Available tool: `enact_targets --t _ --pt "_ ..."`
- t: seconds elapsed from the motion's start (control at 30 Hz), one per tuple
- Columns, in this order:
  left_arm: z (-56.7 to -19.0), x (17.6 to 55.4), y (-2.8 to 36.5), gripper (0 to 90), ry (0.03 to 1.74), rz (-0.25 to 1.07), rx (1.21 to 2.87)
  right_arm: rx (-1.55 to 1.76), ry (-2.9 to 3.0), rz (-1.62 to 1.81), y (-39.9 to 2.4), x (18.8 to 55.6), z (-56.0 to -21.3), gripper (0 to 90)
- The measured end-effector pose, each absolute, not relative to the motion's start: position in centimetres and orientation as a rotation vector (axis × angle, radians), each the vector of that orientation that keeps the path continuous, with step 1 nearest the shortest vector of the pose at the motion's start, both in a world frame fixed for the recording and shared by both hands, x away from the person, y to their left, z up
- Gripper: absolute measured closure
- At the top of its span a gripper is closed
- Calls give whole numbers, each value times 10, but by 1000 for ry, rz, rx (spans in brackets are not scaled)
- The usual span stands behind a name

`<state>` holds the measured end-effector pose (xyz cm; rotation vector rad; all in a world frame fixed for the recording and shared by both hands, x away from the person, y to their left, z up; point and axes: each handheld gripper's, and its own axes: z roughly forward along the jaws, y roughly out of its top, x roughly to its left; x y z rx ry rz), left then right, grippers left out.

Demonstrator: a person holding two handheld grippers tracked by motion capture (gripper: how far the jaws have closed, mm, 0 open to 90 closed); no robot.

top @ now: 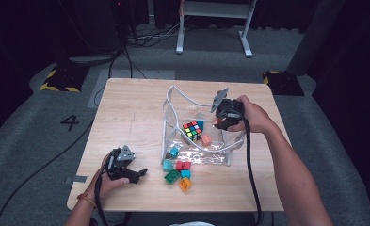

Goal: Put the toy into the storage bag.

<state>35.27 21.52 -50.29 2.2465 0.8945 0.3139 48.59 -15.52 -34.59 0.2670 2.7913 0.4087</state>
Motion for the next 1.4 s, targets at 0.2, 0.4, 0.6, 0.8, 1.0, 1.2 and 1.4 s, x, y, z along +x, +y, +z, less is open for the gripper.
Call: enact_targets --t 0.2,0.4,0.6,0.8,1.0,1.2,1.4 --pt "-503 353 215 133 890 315 2250 342 2783 460 -181 487 -342 589" --pt "-503 353 215 131 895 316 2247 385 2768 518 -196 486 -341 588" --pt "-503 353 215 131 896 316 2247 381 2759 596 -199 484 -340 574" --pt "-503 353 215 131 895 318 2247 397 2732 714 -205 480 -335 523" --pt "-503 353 215 131 894 318 2247 423 2643 910 -220 460 -325 459" --pt "-503 353 215 131 895 317 2247 459 2511 1044 -237 443 -320 358" --pt "-503 353 215 131 895 318 2248 507 2405 1193 -257 422 -315 313"
